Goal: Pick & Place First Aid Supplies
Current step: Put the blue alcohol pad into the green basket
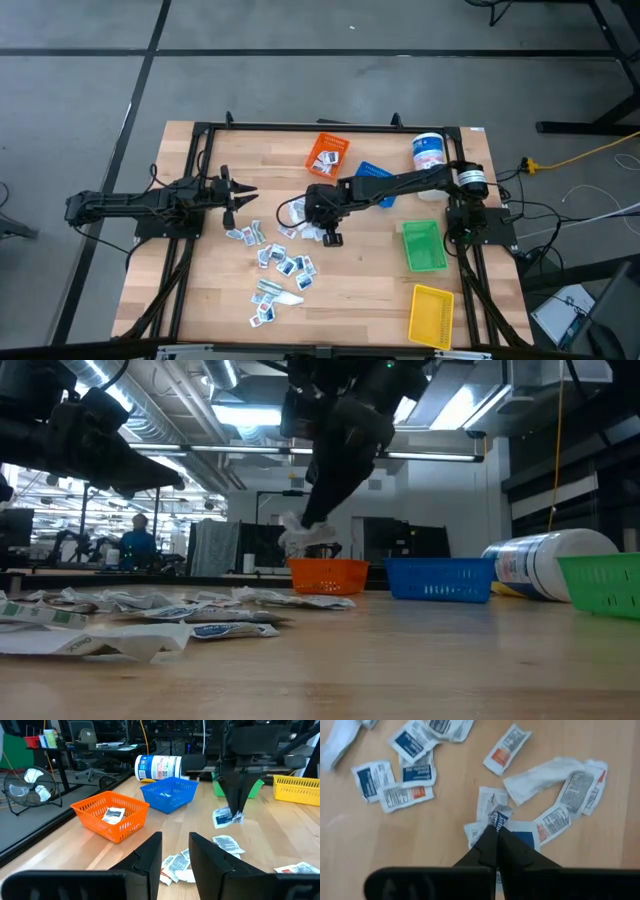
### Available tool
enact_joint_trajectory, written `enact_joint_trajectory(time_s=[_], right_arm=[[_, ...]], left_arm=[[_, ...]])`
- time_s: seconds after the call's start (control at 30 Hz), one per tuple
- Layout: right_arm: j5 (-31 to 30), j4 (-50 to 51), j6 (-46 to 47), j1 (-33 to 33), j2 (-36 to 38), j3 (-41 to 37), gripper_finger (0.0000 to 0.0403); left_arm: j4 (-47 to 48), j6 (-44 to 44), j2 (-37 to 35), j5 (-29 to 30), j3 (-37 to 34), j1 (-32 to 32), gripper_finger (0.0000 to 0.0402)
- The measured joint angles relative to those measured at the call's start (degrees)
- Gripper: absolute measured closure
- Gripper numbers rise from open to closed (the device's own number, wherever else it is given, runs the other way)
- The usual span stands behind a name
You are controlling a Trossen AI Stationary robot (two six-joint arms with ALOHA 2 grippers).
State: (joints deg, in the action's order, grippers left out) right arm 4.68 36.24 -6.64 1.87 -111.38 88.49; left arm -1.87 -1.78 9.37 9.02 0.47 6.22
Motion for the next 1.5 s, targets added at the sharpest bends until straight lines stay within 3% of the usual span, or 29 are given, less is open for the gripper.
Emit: enact_joint_trajectory(time_s=[0.27, 0.6, 0.93, 1.13, 1.33, 1.5], right_arm=[[0.1, 0.4, 5.9, 3.2, 1.0, -0.5, 0.0376], [0.1, -11.5, 15.0, 8.6, 1.0, -14.3, 0.0397], [0.2, -13.4, 17.5, 12.3, 1.0, -17.9, 0.0368], [2.7, -17.5, 22.0, 12.3, 1.2, -21.3, 0.0373], [3.0, -16.2, 25.5, 12.3, 3.9, -23.5, 0.0396], [0.3, -12.0, 26.2, 12.9, 9.4, -23.5, 0.0391]], left_arm=[[0.0, 0.0, 0.0, 0.0, 0.0, 0.0, 0.0311], [0.0, 0.0, 0.0, 0.0, 0.0, 0.0, 0.0311], [0.0, 0.0, 0.0, 0.0, 0.0, 0.0, 0.0310], [0.0, 0.0, 0.0, -0.1, 0.0, 0.0, 0.0309], [0.0, 0.0, 0.0, -0.1, 0.0, 0.0, 0.0311], [0.0, 0.0, 0.0, -0.1, 0.0, 0.0, 0.0309]])
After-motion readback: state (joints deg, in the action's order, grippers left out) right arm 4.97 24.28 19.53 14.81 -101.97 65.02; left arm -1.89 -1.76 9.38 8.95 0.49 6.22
